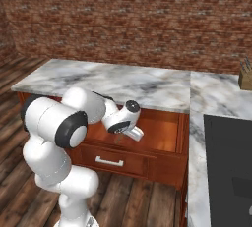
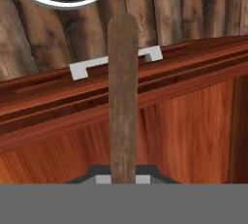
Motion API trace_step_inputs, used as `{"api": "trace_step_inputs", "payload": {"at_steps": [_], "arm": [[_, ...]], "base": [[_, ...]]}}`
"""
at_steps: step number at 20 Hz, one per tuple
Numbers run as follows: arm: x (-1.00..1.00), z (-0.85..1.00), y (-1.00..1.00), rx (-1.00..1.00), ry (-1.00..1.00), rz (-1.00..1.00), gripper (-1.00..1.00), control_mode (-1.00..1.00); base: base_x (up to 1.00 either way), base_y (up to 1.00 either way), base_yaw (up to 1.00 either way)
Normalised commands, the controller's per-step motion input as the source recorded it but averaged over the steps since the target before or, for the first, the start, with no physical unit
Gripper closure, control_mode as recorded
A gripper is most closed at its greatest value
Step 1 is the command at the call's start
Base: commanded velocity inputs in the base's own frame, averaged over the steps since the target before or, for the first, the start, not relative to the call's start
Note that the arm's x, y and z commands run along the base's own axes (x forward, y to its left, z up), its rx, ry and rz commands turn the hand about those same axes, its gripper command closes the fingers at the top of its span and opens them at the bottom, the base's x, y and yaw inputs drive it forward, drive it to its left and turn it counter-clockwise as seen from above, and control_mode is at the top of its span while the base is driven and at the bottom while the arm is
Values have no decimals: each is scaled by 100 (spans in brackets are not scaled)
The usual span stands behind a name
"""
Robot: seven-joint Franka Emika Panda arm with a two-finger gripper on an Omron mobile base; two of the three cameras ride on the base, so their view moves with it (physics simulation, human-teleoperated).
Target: Organize the utensils by type. Pick up the wooden spoons from the counter and place them in the open cabinet. Then pick up the metallic utensils from the counter and place them in the open drawer.
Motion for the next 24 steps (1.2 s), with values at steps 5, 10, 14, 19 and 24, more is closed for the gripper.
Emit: {"api": "trace_step_inputs", "payload": {"at_steps": [5, 10, 14, 19, 24], "arm": [[24, 11, 51, -9, 0, 6, 100, -100], [24, 4, 58, -12, 1, 3, 100, -100], [32, -11, 34, -14, 7, 1, 100, -100], [39, -38, 11, -7, 3, 0, 100, -100], [26, -67, -5, 0, -5, 0, 100, -100]], "base": [[0, 0, 0], [0, 0, 0], [0, 0, 0], [0, 0, 0], [0, 0, 0]]}}
